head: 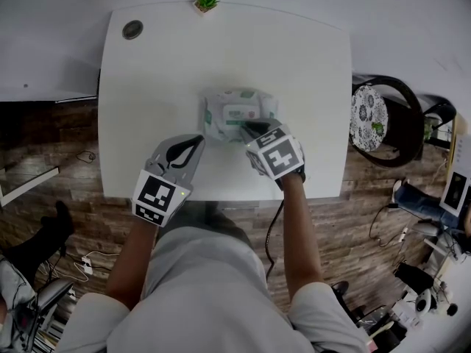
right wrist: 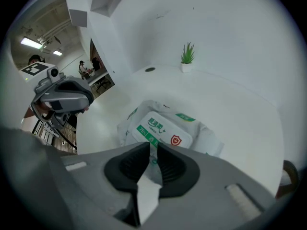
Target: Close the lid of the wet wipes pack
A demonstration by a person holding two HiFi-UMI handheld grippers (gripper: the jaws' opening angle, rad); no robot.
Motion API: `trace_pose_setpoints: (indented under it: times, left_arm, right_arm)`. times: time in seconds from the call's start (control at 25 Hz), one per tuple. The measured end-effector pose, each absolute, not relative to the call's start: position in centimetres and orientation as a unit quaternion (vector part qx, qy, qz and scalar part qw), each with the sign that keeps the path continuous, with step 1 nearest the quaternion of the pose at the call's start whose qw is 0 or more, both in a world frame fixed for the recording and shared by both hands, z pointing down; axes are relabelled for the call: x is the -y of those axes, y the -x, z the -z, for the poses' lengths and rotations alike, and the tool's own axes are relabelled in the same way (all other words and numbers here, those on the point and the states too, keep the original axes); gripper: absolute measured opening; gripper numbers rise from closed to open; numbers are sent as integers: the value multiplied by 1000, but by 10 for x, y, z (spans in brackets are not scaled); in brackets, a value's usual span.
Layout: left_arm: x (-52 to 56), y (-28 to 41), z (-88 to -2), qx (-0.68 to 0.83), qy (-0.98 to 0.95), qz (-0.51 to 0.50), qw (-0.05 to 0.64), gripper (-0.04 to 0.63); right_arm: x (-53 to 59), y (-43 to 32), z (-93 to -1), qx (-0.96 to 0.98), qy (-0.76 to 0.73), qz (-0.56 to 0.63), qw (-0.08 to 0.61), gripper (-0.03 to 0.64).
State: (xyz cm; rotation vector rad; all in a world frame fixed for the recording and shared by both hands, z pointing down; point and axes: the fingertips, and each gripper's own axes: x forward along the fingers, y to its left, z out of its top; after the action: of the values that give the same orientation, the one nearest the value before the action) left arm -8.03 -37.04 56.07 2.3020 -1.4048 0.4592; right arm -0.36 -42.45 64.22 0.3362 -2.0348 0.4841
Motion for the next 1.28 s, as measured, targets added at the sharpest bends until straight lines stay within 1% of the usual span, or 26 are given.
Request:
trace_pose_setpoints:
  times: [0.28,0.56,0.76,1.08,1.28]
  left_arm:
    - [368,82,-561,501,-825,-165,201,-2]
    - [362,85,-556,500,-827,-167,198,-2]
    - [361,90,-546,504,-827,-161,189,-2]
    - [348,86,-527,513,-828,-147,173,-2]
    - [336,86,-513,525,-825,-139,158,-2]
  right_arm:
    - [424,5,-646,824,-141,-174,521,55]
    - [422,4,-642,831,-147,-177,507,55]
    - [421,3,-633,842,-167,-182,479,55]
    - [423,-6,-591,870,-233,-172,399,55]
    - [410,-16,-571,880,-262,-162,363,54]
